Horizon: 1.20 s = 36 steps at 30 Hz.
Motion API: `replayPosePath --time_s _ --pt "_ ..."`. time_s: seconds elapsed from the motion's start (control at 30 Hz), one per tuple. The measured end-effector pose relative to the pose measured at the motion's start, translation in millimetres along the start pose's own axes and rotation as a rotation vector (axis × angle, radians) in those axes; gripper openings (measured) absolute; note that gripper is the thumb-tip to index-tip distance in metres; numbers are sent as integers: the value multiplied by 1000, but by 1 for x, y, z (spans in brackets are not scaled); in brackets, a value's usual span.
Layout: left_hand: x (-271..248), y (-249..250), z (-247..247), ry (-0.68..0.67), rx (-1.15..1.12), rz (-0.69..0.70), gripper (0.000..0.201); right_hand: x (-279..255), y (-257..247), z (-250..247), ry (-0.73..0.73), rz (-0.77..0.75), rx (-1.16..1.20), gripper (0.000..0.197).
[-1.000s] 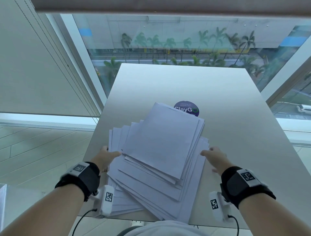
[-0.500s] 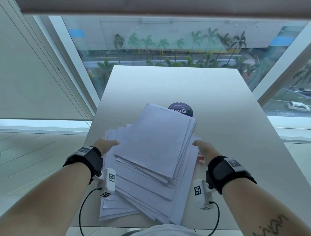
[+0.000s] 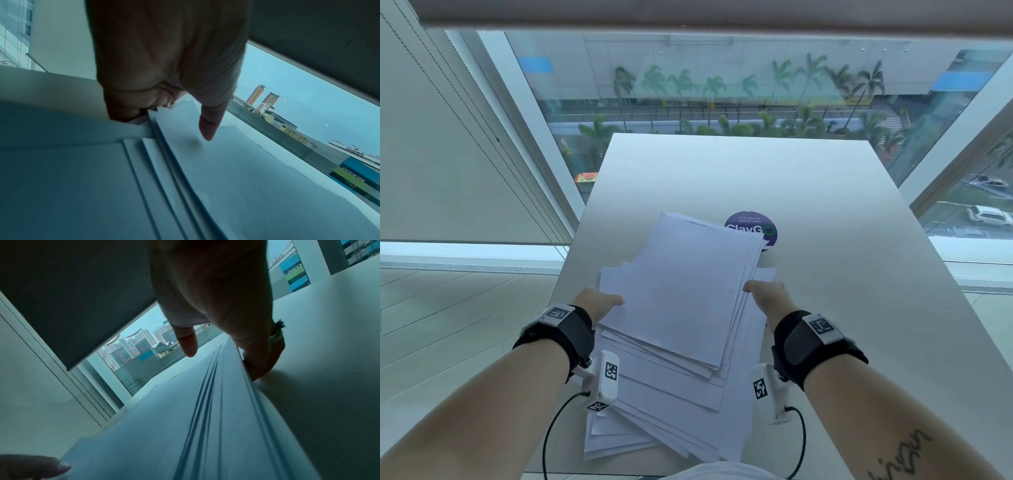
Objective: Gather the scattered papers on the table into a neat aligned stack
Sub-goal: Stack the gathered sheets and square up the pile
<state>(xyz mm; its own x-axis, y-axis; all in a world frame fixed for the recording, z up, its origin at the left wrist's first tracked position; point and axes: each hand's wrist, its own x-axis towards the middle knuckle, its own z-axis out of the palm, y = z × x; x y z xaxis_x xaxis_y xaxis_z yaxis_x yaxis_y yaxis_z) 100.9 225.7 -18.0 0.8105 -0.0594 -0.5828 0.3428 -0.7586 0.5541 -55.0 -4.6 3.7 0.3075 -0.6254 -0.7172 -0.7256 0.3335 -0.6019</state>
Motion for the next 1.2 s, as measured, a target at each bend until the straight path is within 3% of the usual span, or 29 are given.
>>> replayPosePath --time_s 0.1,0.27,0.4,0.53,0.63,0.73,0.83,0.9,1.0,1.2 --pt "5 -5 -2 -27 -27 2 42 3 -1 2 -4 28 22 65" --pt "17 -16 -2 -57 -39 -6 49 10 3 2 -14 31 -31 46" --pt "13 -21 -2 -71 -70 -13 48 12 2 -1 -33 36 -10 46" --pt "44 -43 3 -83 -117 -30 57 8 3 -5 6 39 -3 44" --pt "21 -31 -1 -81 -131 -10 56 1 -1 -6 -12 25 -58 30" --pt "8 -25 -2 -100 -180 -7 45 -3 -6 -6 -45 -2 -130 43" --pt "17 -31 3 -170 -185 9 79 -10 -7 -6 -93 7 -170 48" --pt "49 -50 14 -182 -167 17 95 -14 -7 -5 -117 16 -176 49" --pt "54 -55 16 -155 -154 37 101 -16 -9 -2 -113 18 -159 48" --pt "-14 -15 6 -127 -56 0 94 -15 -10 2 -77 -26 -148 45"
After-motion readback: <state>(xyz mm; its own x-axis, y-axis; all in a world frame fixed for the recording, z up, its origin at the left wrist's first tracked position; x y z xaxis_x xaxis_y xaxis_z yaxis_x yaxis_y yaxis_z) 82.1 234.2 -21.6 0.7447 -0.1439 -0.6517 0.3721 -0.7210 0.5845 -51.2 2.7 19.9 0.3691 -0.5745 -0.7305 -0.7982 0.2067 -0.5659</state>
